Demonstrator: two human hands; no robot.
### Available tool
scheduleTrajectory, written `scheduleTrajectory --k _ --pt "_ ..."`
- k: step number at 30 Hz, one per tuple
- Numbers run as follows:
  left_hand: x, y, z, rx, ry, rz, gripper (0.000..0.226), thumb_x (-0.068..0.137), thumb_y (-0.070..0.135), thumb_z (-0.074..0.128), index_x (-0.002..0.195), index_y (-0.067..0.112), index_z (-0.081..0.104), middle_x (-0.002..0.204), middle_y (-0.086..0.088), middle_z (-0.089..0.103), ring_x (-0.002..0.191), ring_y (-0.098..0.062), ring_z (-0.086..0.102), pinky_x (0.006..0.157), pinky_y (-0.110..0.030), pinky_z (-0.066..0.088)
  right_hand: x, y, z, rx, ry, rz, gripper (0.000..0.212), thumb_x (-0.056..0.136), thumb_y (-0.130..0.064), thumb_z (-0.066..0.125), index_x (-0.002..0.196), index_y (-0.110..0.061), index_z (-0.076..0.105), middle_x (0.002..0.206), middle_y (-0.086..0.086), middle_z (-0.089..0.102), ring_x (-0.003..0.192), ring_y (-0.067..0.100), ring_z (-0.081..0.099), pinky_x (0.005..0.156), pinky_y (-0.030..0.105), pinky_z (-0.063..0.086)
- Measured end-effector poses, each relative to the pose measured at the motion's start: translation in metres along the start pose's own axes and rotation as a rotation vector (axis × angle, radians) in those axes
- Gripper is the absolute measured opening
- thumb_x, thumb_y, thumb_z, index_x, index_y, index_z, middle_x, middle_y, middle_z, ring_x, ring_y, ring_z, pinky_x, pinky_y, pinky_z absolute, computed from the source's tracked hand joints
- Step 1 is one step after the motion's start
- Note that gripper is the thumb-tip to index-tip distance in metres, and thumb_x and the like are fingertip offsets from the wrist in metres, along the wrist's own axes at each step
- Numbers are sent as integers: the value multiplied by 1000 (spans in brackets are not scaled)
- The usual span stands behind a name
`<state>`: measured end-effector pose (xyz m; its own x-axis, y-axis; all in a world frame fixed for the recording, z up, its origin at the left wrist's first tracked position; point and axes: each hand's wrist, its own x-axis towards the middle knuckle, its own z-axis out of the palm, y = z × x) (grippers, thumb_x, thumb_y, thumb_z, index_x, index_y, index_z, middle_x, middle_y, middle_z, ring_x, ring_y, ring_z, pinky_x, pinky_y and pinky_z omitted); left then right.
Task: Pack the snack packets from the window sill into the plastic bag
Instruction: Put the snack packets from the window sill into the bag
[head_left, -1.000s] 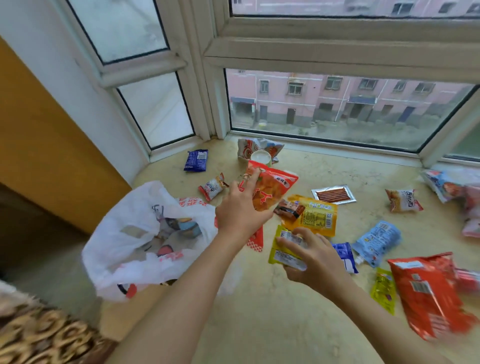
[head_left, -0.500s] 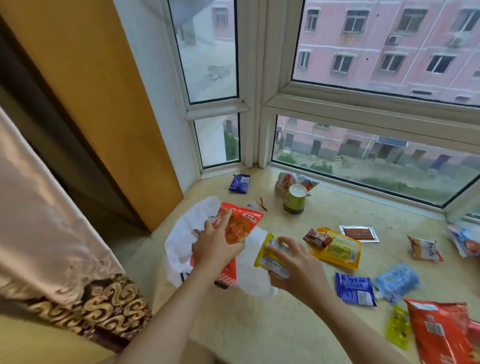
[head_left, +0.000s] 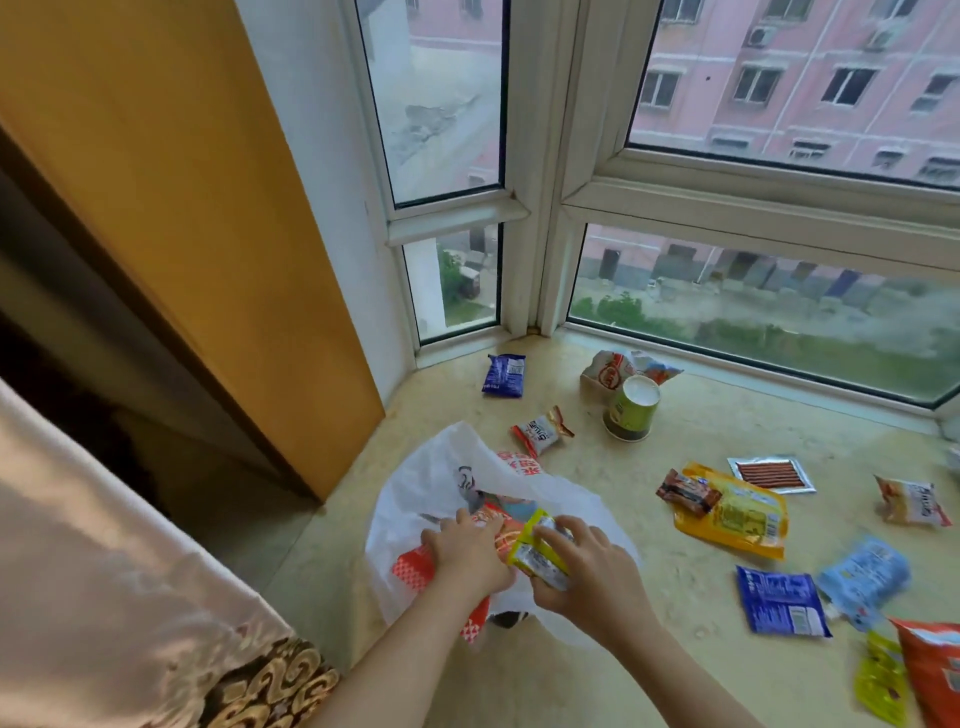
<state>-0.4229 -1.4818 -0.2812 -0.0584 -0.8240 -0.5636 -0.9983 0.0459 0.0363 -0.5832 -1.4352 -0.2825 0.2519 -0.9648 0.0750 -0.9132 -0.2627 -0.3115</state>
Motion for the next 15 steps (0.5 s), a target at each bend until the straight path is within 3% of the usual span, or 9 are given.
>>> scheduleTrajectory --k 6,15 --pt "41 8 20 61 -21 88 72 80 49 52 145 41 24 146 -16 31 132 -37 29 106 -52 21 11 8 18 5 -60 106 47 57 -56 53 99 -35 58 93 -5 65 64 20 62 38 27 41" --pt "82 -12 31 141 94 209 84 81 59 56 149 38 11 149 -15 26 135 -37 25 106 -51 22 32 11 48 14 -133 150 47 55 -53 63 97 -35 55 92 -5 64 64 20 60 39 24 35"
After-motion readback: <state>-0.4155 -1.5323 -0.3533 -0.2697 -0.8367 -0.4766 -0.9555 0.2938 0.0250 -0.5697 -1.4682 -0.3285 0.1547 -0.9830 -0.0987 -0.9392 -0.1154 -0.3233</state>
